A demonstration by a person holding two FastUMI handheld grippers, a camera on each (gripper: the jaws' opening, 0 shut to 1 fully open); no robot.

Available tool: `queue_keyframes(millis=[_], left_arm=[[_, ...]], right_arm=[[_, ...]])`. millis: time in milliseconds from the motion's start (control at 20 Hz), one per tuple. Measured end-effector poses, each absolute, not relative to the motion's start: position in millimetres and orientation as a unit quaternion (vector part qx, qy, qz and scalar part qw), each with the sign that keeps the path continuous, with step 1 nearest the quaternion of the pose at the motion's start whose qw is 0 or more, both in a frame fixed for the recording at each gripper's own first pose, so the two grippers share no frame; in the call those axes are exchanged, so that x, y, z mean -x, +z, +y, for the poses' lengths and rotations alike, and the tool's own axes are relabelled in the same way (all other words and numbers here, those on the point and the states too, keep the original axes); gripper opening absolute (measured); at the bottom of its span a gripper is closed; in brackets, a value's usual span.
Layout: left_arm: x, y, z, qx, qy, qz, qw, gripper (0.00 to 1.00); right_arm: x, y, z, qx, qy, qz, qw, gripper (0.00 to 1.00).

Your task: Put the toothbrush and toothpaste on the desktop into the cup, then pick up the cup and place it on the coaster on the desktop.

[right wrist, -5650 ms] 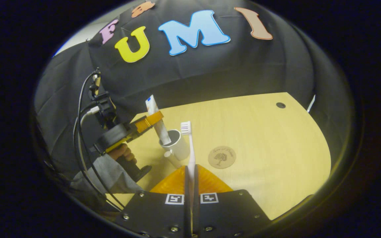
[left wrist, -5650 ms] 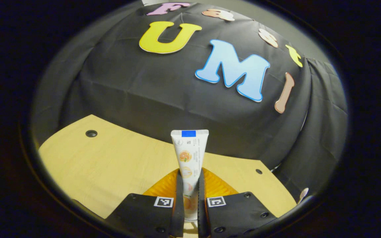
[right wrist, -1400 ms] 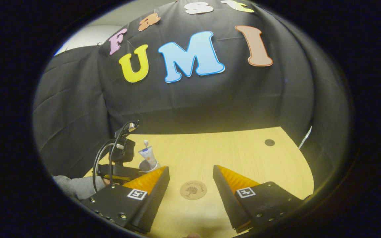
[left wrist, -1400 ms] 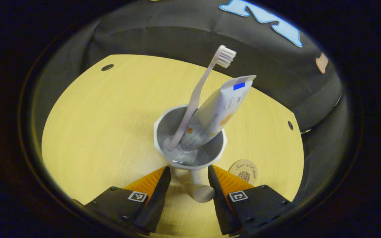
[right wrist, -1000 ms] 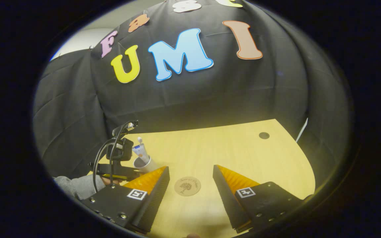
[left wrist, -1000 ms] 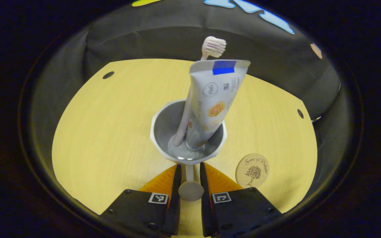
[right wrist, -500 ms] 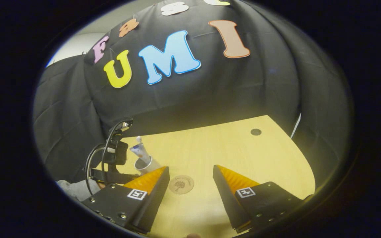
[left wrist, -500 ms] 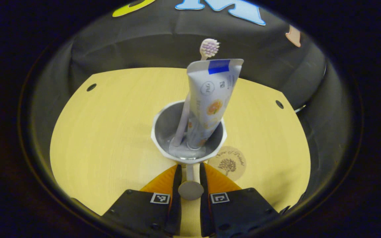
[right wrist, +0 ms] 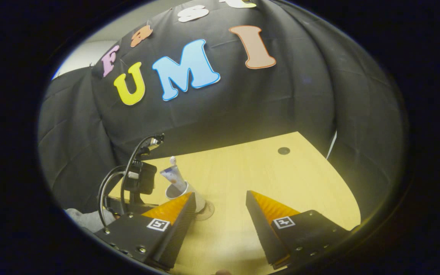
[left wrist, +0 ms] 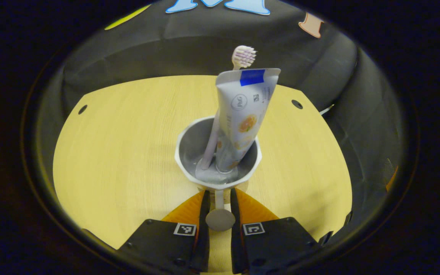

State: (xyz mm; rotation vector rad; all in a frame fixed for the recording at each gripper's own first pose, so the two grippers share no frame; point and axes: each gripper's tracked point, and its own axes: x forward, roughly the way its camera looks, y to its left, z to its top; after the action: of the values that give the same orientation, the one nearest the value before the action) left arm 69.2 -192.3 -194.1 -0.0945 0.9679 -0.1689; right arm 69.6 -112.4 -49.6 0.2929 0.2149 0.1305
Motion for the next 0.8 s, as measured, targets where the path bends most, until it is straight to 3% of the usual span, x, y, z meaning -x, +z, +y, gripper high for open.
queue_keyframes(millis=[600, 650, 750, 800], left_arm=[[-137, -156, -160, 0.007, -0.072, 0.479, 0.875, 0.3], [-107, -179, -188, 0.008, -0.076, 0.477, 0.875, 0.33], [-124, -161, -170, 0.029, -0.086, 0.473, 0.876, 0.36], [-123, -155, -171, 0.039, -0.091, 0.469, 0.878, 0.43]], right_arm=[[-76, -54, -116, -0.164, 0.066, 0.115, 0.978, 0.83], [-76, -54, -115, -0.161, 0.066, 0.115, 0.978, 0.83], [-75, -52, -114, -0.154, 0.066, 0.114, 0.979, 0.83], [-76, -50, -114, -0.149, 0.065, 0.112, 0.98, 0.83]])
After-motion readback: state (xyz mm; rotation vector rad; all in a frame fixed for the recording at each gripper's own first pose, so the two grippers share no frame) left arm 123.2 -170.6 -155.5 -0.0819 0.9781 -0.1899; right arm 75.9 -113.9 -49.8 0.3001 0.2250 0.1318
